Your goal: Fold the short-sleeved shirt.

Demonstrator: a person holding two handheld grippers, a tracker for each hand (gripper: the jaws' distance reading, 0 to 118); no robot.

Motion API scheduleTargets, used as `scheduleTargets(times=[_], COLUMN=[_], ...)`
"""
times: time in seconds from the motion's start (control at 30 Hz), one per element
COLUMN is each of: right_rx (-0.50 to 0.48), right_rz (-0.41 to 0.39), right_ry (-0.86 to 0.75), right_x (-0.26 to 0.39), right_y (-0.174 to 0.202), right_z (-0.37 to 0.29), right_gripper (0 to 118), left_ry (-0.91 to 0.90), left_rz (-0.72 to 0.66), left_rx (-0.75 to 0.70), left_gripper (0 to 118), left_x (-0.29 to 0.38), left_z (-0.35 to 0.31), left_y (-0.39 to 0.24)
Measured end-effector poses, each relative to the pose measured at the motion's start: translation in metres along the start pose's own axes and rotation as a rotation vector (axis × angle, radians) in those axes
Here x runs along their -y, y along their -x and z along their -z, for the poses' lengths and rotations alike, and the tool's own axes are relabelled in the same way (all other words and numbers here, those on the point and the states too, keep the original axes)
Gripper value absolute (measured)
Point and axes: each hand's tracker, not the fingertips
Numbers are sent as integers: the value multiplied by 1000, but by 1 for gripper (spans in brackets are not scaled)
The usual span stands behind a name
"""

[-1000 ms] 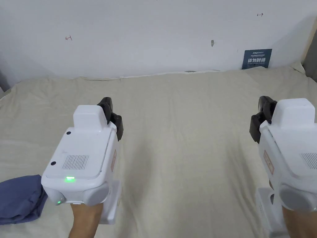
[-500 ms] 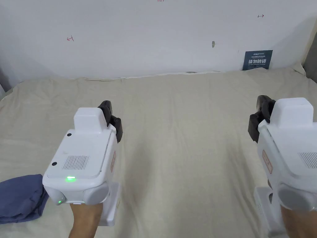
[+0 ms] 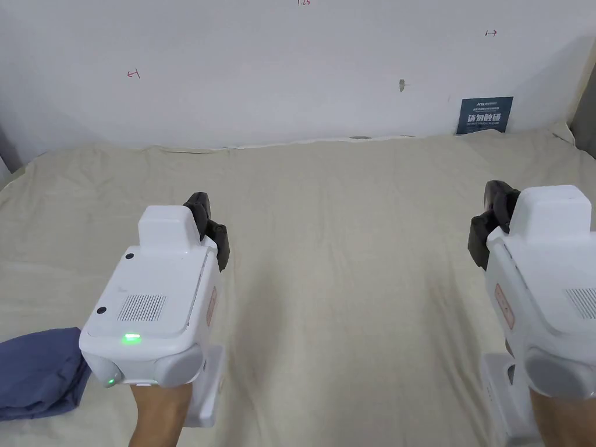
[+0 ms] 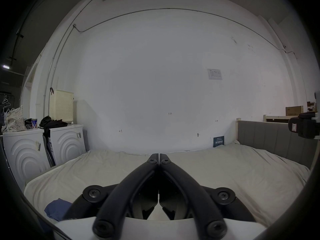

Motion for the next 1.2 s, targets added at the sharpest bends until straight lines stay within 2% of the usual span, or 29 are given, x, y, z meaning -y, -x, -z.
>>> scheduleTargets(times=[0.57,0.6,0.63,0.7,0.77,0.8,1.2], right_rx=[1,1,1,-4,0,12,37], right_rz=[-6,-4,-3,3,13,19,35], right_ry=[1,3,6,11,12,3,-14], right_x=[-2,-2,-2,-2,-1,-1,1], right_y=[2,2,2,1,0,0,-1], right_z=[-1,0,-1,0,1,1,-3], right_gripper=[2,5,15,65,112,118,118], left_ry=[-3,2,4,15,21,-7,-27], left_rz=[-1,-6,-13,-42,-63,-65,-19], left_rx=[6,9,6,23,30,21,17], left_gripper=[0,2,12,74,118,118,118], left_x=[-1,-1,-1,-2,-2,-1,0], left_z=[-1,0,0,1,3,1,-5], left_y=[2,2,2,4,5,5,3])
